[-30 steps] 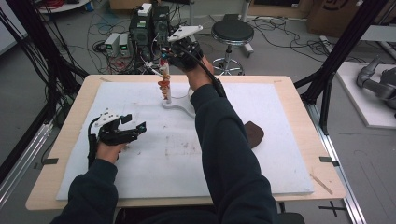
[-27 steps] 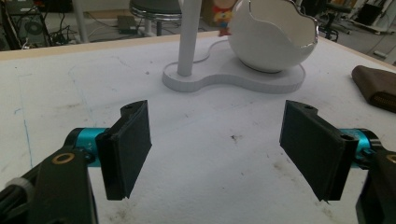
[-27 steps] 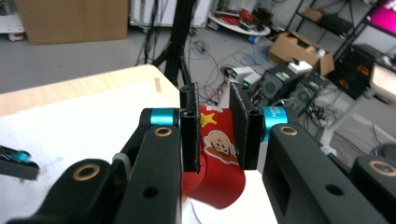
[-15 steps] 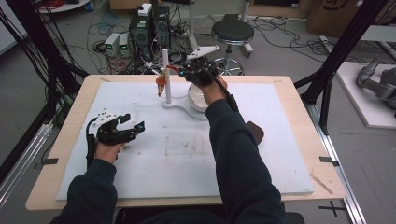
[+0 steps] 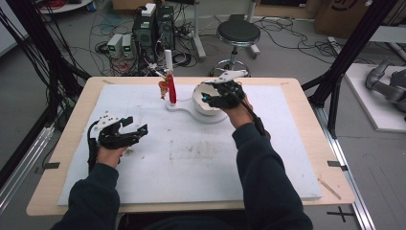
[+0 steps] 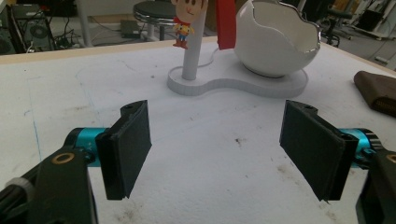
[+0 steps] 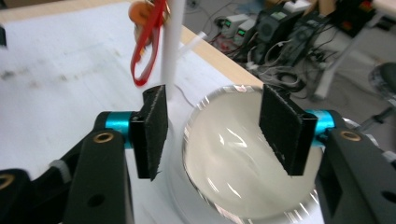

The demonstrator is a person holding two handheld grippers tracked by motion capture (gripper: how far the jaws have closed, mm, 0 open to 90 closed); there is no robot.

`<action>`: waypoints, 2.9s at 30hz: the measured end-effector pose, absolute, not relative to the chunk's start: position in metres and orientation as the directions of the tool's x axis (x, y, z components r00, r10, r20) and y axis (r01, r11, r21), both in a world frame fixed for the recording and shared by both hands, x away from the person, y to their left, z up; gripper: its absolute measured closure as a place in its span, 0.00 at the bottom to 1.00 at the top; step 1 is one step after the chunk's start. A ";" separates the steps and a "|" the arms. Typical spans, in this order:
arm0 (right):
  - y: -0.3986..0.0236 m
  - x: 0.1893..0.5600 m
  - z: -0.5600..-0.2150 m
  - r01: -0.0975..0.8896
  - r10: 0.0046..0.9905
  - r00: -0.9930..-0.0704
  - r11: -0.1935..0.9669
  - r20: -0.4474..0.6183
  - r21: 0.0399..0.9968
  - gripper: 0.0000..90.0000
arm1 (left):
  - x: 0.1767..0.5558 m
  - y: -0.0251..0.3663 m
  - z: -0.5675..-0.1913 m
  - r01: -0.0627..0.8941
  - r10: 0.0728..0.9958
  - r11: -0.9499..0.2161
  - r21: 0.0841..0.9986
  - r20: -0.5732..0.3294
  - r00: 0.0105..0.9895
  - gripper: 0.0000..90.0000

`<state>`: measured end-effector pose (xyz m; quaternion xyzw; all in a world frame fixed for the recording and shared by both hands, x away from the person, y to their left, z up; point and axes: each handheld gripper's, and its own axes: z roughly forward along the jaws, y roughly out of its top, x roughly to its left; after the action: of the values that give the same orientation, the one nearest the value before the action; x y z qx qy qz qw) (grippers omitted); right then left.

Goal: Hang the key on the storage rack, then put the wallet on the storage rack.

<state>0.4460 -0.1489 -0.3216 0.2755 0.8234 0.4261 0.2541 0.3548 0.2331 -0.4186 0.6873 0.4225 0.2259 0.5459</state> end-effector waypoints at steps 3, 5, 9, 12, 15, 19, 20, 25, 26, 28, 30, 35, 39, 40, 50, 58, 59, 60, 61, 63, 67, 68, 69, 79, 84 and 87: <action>-0.172 0.430 -0.329 0.236 0.676 -0.709 0.497 -0.202 0.835 0.44 | 0.355 0.233 -0.419 0.333 0.830 -0.049 0.942 -0.147 0.538 0.27; -0.185 0.419 -0.333 0.231 0.684 -0.697 0.498 -0.215 0.836 0.41 | 0.355 0.233 -0.418 0.332 0.830 -0.048 0.942 -0.147 0.537 0.27; -0.211 0.398 -0.340 0.218 0.694 -0.690 0.470 -0.206 0.855 0.37 | 0.353 0.232 -0.417 0.314 0.825 -0.041 0.948 -0.145 0.546 0.27; -0.226 0.388 -0.347 0.223 0.699 -0.688 0.458 -0.194 0.861 0.32 | 0.352 0.232 -0.414 0.297 0.811 -0.033 0.954 -0.148 0.566 0.27; -0.242 0.379 -0.359 0.239 0.712 -0.680 0.441 -0.175 0.865 0.28 | 0.351 0.229 -0.411 0.271 0.805 -0.041 0.962 -0.129 0.580 0.27; -0.261 0.370 -0.375 0.286 0.735 -0.665 0.410 -0.128 0.866 0.24 | 0.351 0.227 -0.411 0.261 0.798 -0.058 0.964 -0.112 0.593 0.24; -0.265 0.369 -0.378 0.294 0.740 -0.662 0.401 -0.118 0.868 0.24 | 0.352 0.227 -0.411 0.263 0.798 -0.060 0.963 -0.112 0.592 0.24; -0.282 0.371 -0.394 0.358 0.774 -0.627 0.392 -0.094 0.847 0.24 | 0.350 0.227 -0.411 0.274 0.804 -0.065 0.960 -0.112 0.585 0.24; -0.284 0.371 -0.395 0.364 0.778 -0.623 0.383 -0.084 0.849 0.24 | 0.350 0.227 -0.411 0.276 0.805 -0.069 0.959 -0.110 0.583 0.24; -0.286 0.370 -0.395 0.366 0.780 -0.621 0.377 -0.079 0.851 0.24 | 0.350 0.227 -0.413 0.282 0.809 -0.070 0.957 -0.111 0.577 0.24; -0.287 0.369 -0.394 0.363 0.780 -0.621 0.374 -0.078 0.854 0.24 | 0.351 0.227 -0.414 0.289 0.810 -0.072 0.955 -0.113 0.576 0.24; -0.298 0.367 -0.393 0.380 0.805 -0.589 0.352 -0.070 0.855 0.24 | 0.352 0.227 -0.415 0.296 0.809 -0.074 0.952 -0.116 0.576 0.24; -0.304 0.368 -0.395 0.402 0.823 -0.566 0.333 -0.055 0.853 0.24 | 0.352 0.227 -0.415 0.294 0.814 -0.066 0.954 -0.119 0.569 0.24; -0.305 0.368 -0.397 0.410 0.827 -0.561 0.323 -0.043 0.853 0.24 | 0.352 0.227 -0.415 0.295 0.814 -0.066 0.953 -0.120 0.569 0.25; -0.315 0.376 -0.414 0.517 0.836 -0.548 0.361 -0.024 0.776 0.24 | 0.350 0.224 -0.415 0.299 0.807 -0.089 0.950 -0.107 0.581 0.25; -0.319 0.385 -0.429 0.581 0.817 -0.576 0.381 0.032 0.719 0.22 | 0.350 0.220 -0.417 0.307 0.802 -0.101 0.946 -0.105 0.588 0.25; -0.320 0.386 -0.431 0.586 0.814 -0.579 0.377 0.047 0.717 0.22 | 0.350 0.219 -0.418 0.309 0.801 -0.100 0.946 -0.107 0.589 0.25; -0.321 0.387 -0.432 0.595 0.815 -0.576 0.365 0.064 0.716 0.22 | 0.350 0.219 -0.418 0.309 0.800 -0.103 0.945 -0.106 0.590 0.25; -0.323 0.388 -0.433 0.604 0.812 -0.577 0.356 0.083 0.713 0.22 | 0.350 0.219 -0.418 0.310 0.800 -0.103 0.945 -0.106 0.591 0.25; -0.326 0.390 -0.436 0.634 0.808 -0.569 0.314 0.152 0.706 0.23 | 0.350 0.219 -0.418 0.310 0.799 -0.105 0.945 -0.106 0.592 0.25; -0.332 0.392 -0.441 0.678 0.799 -0.549 0.254 0.245 0.690 0.26 | 0.350 0.218 -0.418 0.312 0.798 -0.103 0.945 -0.109 0.593 0.25; -0.330 0.392 -0.440 0.669 0.793 -0.562 0.267 0.237 0.693 0.26 | 0.350 0.218 -0.418 0.313 0.797 -0.103 0.944 -0.110 0.594 0.25; -0.326 0.391 -0.441 0.661 0.768 -0.593 0.290 0.244 0.692 0.26 | 0.350 0.218 -0.418 0.313 0.797 -0.104 0.944 -0.110 0.594 0.25; -0.276 0.383 -0.437 0.617 0.722 -0.661 0.367 0.205 0.697 0.27 | 0.351 0.216 -0.419 0.319 0.796 -0.108 0.942 -0.110 0.596 0.25; -0.253 0.376 -0.438 0.529 0.621 -0.765 0.451 0.173 0.719 0.25 | 0.351 0.217 -0.419 0.321 0.796 -0.108 0.941 -0.112 0.595 0.26; -0.255 0.376 -0.435 0.515 0.614 -0.771 0.444 0.169 0.734 0.24 | 0.351 0.217 -0.419 0.322 0.796 -0.111 0.940 -0.110 0.596 0.26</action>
<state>0.3762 -0.2555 -0.4347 0.3332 0.8474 0.4089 0.0608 0.3511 0.2165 -0.4190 0.7121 0.3923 0.2198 0.5391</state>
